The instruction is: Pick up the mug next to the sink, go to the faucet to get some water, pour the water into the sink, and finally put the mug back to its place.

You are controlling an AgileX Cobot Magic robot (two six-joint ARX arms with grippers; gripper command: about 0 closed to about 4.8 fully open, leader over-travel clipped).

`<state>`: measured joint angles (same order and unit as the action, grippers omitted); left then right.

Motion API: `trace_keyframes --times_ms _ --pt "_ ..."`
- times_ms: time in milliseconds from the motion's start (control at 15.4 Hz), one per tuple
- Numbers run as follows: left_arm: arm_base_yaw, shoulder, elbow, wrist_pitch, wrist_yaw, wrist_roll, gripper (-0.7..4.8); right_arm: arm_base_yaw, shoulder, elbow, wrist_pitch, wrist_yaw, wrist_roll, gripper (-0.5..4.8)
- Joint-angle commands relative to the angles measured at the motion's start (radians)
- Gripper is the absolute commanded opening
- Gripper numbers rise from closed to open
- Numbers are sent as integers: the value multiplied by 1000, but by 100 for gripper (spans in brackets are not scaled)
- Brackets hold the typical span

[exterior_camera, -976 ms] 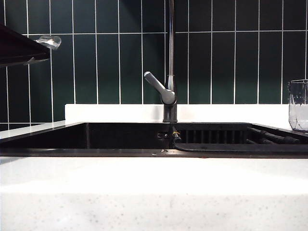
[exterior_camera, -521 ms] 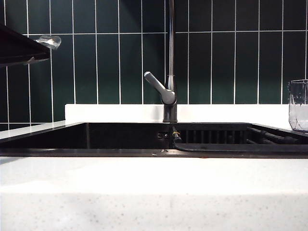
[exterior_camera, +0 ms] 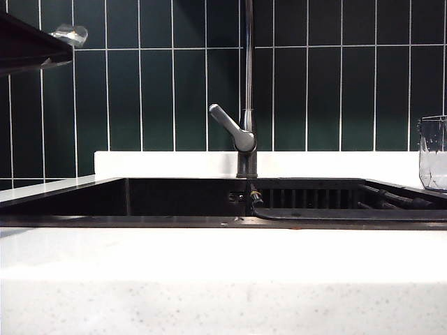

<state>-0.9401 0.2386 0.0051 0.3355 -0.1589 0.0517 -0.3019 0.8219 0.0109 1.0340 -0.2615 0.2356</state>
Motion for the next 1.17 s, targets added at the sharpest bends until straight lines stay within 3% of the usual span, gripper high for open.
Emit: trace_keyframes --times_ms 65,195,390,586,976,1171 --pt "3 -1 5 17 -39 0 -5 1 -275 64 -453 -65 -41 -5" --pt "4 -2 7 18 -66 0 -5 0 -432 101 -659 -74 -100 -5" --pt "6 -2 7 14 -93 0 -5 1 -658 102 -898 -74 -82 -5" --pt "8 -2 6 2 -160 20 -5 1 -824 102 -1046 -74 -92 -6" --pt "19 -2 2 -40 -125 44 -5 3 -819 93 -1057 -100 -137 -5" --pt "18 -2 2 -67 -125 45 -5 3 -819 -10 -988 -106 -106 -6"
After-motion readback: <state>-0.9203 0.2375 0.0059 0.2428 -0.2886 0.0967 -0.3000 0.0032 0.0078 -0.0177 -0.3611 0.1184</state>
